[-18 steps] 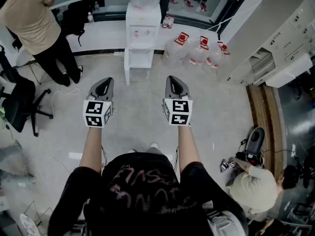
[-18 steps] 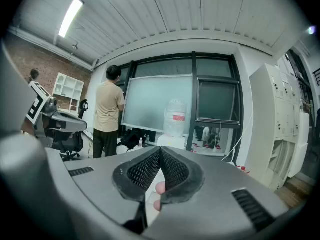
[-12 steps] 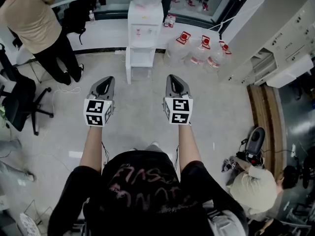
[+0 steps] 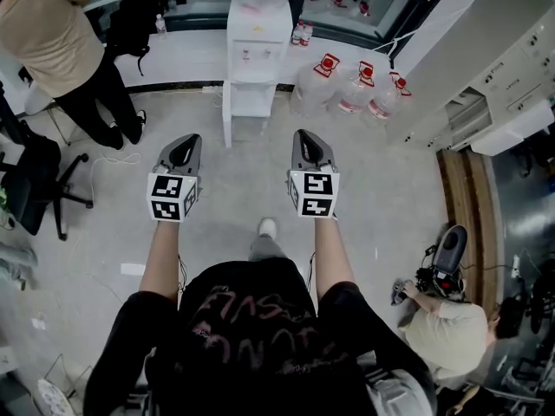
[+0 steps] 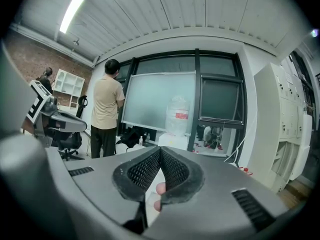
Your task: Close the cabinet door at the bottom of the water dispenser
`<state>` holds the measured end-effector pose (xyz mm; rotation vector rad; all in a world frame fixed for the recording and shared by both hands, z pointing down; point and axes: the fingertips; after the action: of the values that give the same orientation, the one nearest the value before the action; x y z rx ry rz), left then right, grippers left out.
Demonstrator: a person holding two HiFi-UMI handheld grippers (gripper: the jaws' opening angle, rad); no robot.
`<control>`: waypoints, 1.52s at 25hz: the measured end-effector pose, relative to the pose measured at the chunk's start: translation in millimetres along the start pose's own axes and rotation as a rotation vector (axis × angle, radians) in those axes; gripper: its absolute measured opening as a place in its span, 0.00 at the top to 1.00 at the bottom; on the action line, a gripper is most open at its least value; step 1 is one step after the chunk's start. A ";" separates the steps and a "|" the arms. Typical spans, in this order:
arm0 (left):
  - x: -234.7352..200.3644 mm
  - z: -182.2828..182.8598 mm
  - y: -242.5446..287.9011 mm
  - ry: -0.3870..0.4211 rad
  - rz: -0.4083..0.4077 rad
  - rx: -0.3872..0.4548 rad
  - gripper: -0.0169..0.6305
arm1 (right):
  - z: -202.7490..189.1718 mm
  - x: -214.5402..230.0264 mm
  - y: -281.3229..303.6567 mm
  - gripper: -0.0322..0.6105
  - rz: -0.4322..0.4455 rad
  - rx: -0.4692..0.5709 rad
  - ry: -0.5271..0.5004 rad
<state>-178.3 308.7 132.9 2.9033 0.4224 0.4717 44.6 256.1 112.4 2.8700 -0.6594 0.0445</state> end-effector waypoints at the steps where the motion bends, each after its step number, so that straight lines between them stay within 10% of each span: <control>1: -2.9 -3.3 4.9 -0.002 0.000 -0.005 0.95 | -1.3 1.2 6.0 0.93 0.000 -0.001 0.000; 38: -98.6 -110.8 379.4 -0.080 0.000 -0.277 0.95 | -66.2 167.5 408.9 0.93 0.135 -0.203 0.028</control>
<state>-210.3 -66.5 288.3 2.6445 0.3168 0.3789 18.4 -163.1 264.5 2.6236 -0.8027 0.0352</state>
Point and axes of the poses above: the fingertips, and each gripper's own axes: y forward along the fingers, x to its right, z out of its top, and after that the axes turned 13 degrees about y, right-handed
